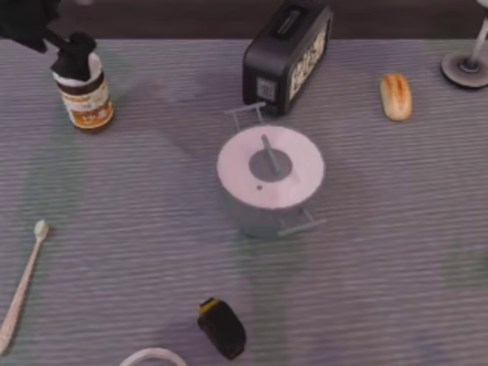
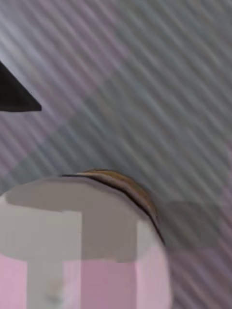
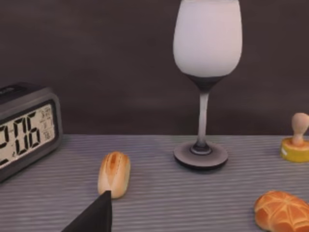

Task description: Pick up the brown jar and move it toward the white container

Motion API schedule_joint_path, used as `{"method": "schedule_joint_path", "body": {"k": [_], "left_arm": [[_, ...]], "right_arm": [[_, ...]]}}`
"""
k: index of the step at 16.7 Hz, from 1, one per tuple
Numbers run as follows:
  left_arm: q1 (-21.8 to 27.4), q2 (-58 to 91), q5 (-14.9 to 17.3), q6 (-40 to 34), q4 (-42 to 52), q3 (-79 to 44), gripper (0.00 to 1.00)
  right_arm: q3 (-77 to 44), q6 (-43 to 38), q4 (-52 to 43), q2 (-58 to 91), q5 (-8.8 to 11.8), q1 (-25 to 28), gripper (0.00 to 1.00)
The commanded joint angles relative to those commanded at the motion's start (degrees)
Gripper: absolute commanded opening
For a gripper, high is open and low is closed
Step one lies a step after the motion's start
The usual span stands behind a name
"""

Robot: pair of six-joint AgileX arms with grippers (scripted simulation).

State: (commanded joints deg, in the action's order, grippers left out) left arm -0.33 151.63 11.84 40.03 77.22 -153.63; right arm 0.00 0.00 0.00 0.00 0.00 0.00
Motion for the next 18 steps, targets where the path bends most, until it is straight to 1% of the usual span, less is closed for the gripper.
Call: {"method": "schedule_joint_path", "body": {"k": [3, 9, 16, 18], "left_arm": [[-0.06, 2.96, 0.16, 0.70, 1.59, -2.78, 1.00], [0.11, 3.14, 0.10, 0.62, 1.31, -2.49, 1.00], [0.89, 4.41, -0.04, -0.23, -7.16, 4.35, 1.00], [0.98, 4.57, -0.05, -0.32, -8.08, 5.10, 1.00]], "right_arm": [[0.00, 0.00, 0.00, 0.00, 0.00, 0.00, 1.00], [0.00, 0.00, 0.00, 0.00, 0.00, 0.00, 1.00], [0.00, 0.00, 0.00, 0.00, 0.00, 0.00, 1.00], [0.00, 0.00, 0.00, 0.00, 0.00, 0.00, 1.00]]}}
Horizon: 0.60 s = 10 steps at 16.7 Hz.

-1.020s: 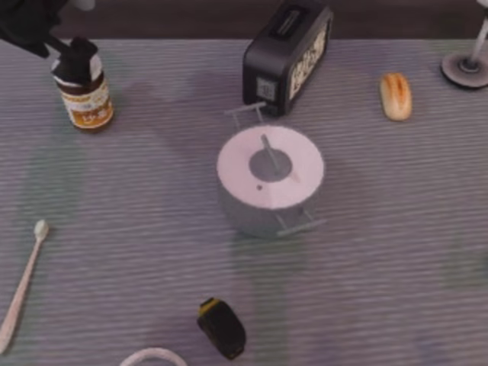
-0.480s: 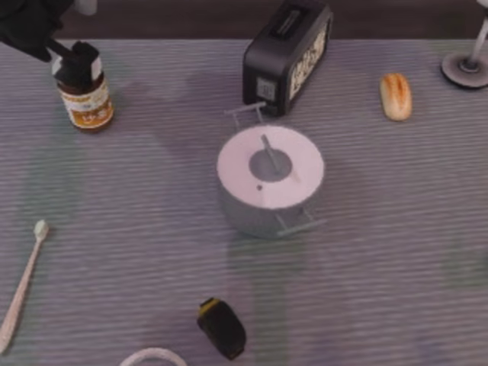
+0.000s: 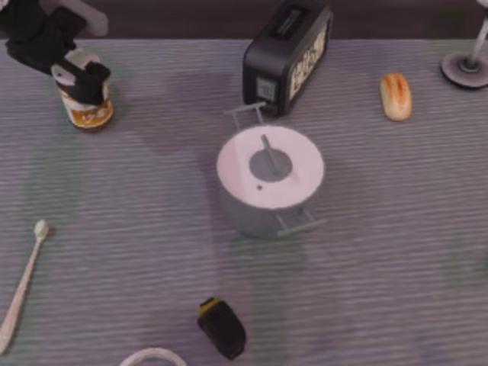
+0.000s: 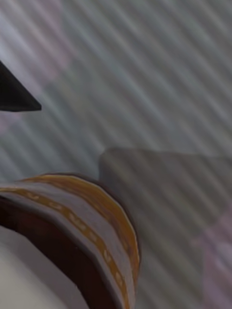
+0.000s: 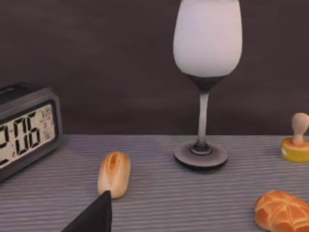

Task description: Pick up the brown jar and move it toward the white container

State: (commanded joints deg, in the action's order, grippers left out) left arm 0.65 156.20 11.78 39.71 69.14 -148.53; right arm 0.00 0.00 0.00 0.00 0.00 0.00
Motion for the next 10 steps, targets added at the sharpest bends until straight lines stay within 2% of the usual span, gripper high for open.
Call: {"method": "schedule_joint_path", "body": {"k": [3, 10], "left_arm": [[0.00, 0.00, 0.00, 0.00, 0.00, 0.00, 1.00], [0.00, 0.00, 0.00, 0.00, 0.00, 0.00, 0.47]], "right_arm": [[0.00, 0.00, 0.00, 0.00, 0.00, 0.00, 1.00], [0.00, 0.00, 0.00, 0.00, 0.00, 0.00, 1.00]]}}
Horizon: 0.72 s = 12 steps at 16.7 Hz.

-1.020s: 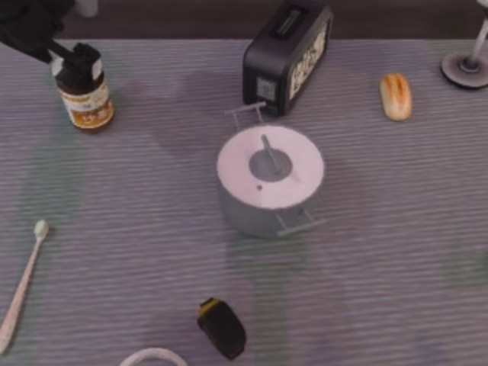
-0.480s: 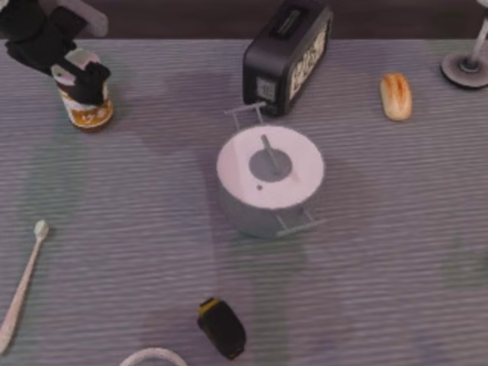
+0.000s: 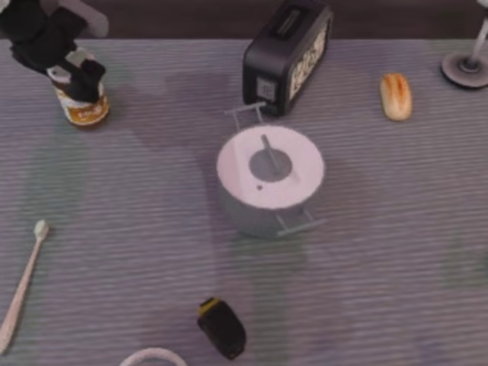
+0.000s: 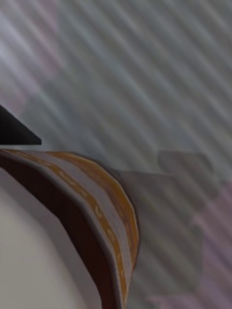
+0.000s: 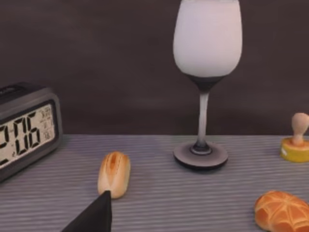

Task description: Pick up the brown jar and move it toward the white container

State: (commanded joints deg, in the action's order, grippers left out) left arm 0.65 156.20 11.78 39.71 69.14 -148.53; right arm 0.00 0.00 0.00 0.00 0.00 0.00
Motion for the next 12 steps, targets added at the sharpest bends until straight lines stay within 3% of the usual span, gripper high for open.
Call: {"method": "schedule_joint_path", "body": {"k": [6, 12], "left_arm": [[0.00, 0.00, 0.00, 0.00, 0.00, 0.00, 0.02], [0.00, 0.00, 0.00, 0.00, 0.00, 0.00, 0.00]], "right_arm": [[0.00, 0.00, 0.00, 0.00, 0.00, 0.00, 1.00], [0.00, 0.00, 0.00, 0.00, 0.00, 0.00, 1.00]]}}
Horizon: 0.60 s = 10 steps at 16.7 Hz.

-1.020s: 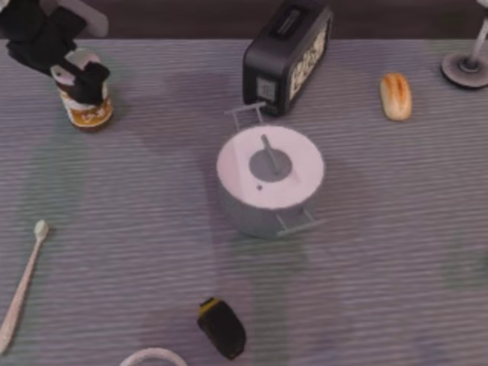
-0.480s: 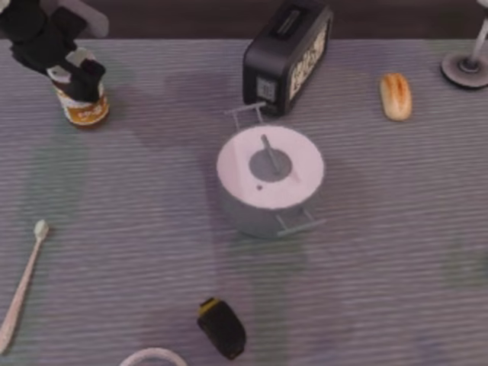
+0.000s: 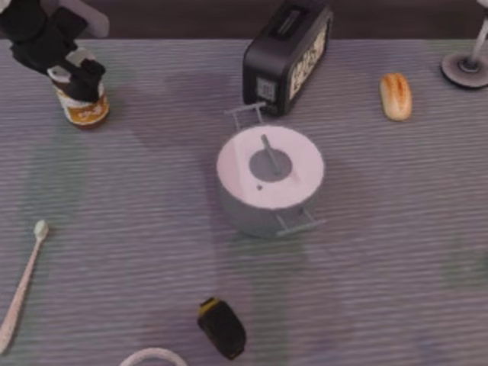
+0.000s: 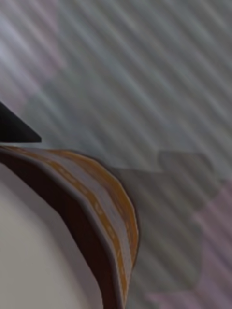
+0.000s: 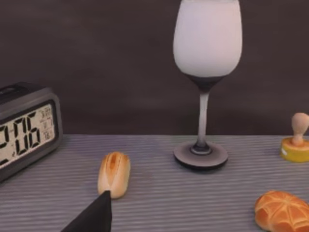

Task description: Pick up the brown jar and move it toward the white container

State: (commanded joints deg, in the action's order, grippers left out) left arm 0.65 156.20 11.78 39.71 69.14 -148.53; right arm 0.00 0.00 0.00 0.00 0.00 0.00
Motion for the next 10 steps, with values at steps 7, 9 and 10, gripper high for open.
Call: {"method": "schedule_joint_path", "body": {"k": [7, 9, 10], "left_arm": [[-0.47, -4.18, 0.01, -0.01, -0.65, 4.13, 0.00], [-0.71, -9.36, 0.00, -0.06, -1.25, 9.76, 0.00], [-0.85, -12.37, -0.02, -0.07, -1.58, 13.28, 0.00]], "right_arm": [[0.00, 0.00, 0.00, 0.00, 0.00, 0.00, 1.00], [0.00, 0.00, 0.00, 0.00, 0.00, 0.00, 1.00], [0.00, 0.00, 0.00, 0.00, 0.00, 0.00, 1.00]]}}
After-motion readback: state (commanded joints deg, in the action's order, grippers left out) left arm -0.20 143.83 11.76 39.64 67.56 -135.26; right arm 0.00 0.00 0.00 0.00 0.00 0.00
